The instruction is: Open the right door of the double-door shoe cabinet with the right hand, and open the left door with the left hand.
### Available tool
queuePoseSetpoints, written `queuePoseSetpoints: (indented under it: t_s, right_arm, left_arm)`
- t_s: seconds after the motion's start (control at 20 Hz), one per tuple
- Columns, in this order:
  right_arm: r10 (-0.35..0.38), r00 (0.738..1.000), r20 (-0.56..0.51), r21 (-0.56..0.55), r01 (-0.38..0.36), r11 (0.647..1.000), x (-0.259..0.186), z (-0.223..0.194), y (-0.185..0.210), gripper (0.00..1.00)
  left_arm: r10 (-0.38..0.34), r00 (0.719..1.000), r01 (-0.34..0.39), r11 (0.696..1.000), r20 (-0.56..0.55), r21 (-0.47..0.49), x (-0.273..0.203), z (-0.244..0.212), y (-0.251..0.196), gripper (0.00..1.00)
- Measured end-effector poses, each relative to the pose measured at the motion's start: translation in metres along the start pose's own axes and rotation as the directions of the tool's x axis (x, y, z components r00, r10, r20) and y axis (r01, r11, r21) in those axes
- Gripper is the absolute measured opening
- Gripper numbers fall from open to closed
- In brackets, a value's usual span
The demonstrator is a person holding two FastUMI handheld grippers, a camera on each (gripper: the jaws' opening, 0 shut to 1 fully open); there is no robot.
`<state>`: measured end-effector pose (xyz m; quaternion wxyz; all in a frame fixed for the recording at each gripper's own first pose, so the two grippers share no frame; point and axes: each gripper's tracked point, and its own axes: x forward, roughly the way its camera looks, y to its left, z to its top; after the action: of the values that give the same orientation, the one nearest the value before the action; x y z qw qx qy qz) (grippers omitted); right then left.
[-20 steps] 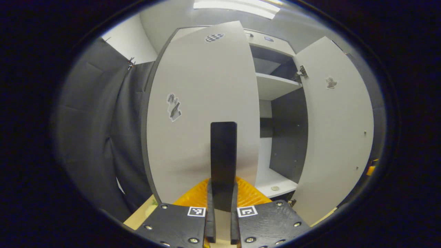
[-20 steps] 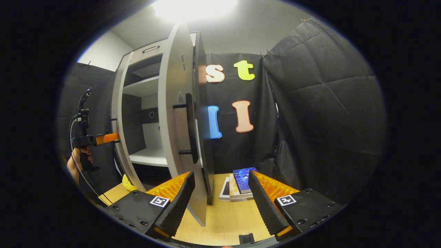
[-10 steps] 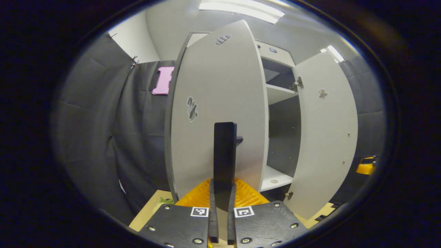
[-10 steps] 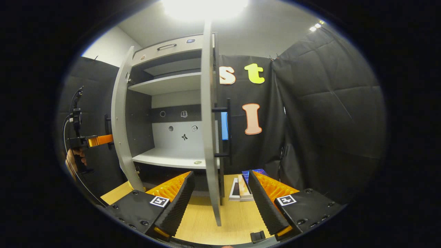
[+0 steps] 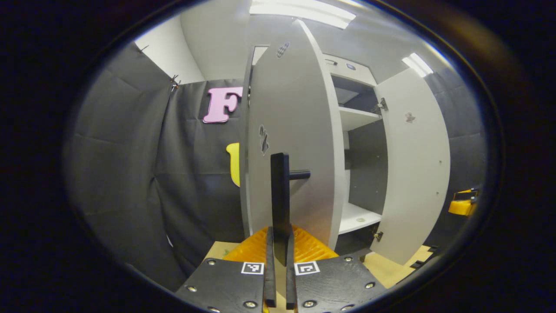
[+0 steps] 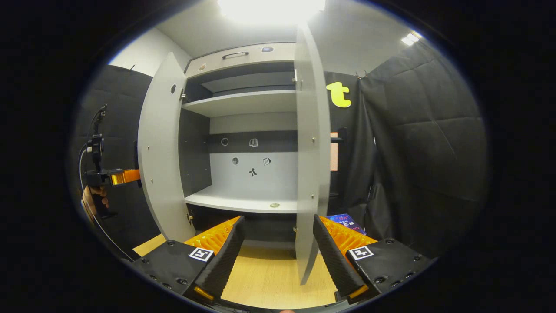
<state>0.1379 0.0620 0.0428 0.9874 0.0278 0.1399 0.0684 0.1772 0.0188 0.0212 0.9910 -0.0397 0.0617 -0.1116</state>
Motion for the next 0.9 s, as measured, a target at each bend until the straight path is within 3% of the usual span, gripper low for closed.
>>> queuePoseSetpoints:
  t_s: [0.25,0.3,0.35,0.45,0.5,0.55,0.9]
  right_arm:
    - [0.016,1.0,0.013,-0.013,-0.016,1.0,0.003,0.005,0.015,0.97]
    - [0.015,1.0,0.018,-0.012,-0.015,1.0,0.002,0.007,0.017,0.92]
    - [0.014,1.0,0.022,-0.013,-0.014,1.0,0.001,0.008,0.02,0.92]
    - [0.01,1.0,0.027,-0.012,-0.009,1.0,-0.001,0.01,0.026,0.97]
    - [0.01,1.0,0.028,-0.01,-0.01,1.0,-0.001,0.011,0.03,0.92]
    - [0.01,1.0,0.028,-0.012,-0.01,1.0,-0.003,0.01,0.034,0.97]
    - [-0.006,0.998,0.07,-0.011,0.007,1.0,-0.014,0.018,0.047,0.94]
  left_arm:
    - [0.019,1.0,-0.019,1.0,0.02,0.009,-0.011,0.006,0.037,0.1]
    - [0.043,0.999,-0.043,0.999,0.023,0.016,-0.013,0.007,0.049,0.12]
    - [0.086,0.996,-0.087,0.996,0.026,0.028,-0.017,0.006,0.064,0.08]
    - [0.172,0.984,-0.173,0.984,0.035,0.041,-0.025,0.008,0.098,0.1]
    - [0.143,0.989,-0.144,0.989,0.035,0.017,-0.029,0.008,0.095,0.1]
    - [0.112,0.993,-0.111,0.994,0.038,-0.011,-0.03,0.008,0.086,0.09]
    - [0.123,0.99,-0.127,0.99,0.071,0.054,-0.072,0.015,0.077,0.1]
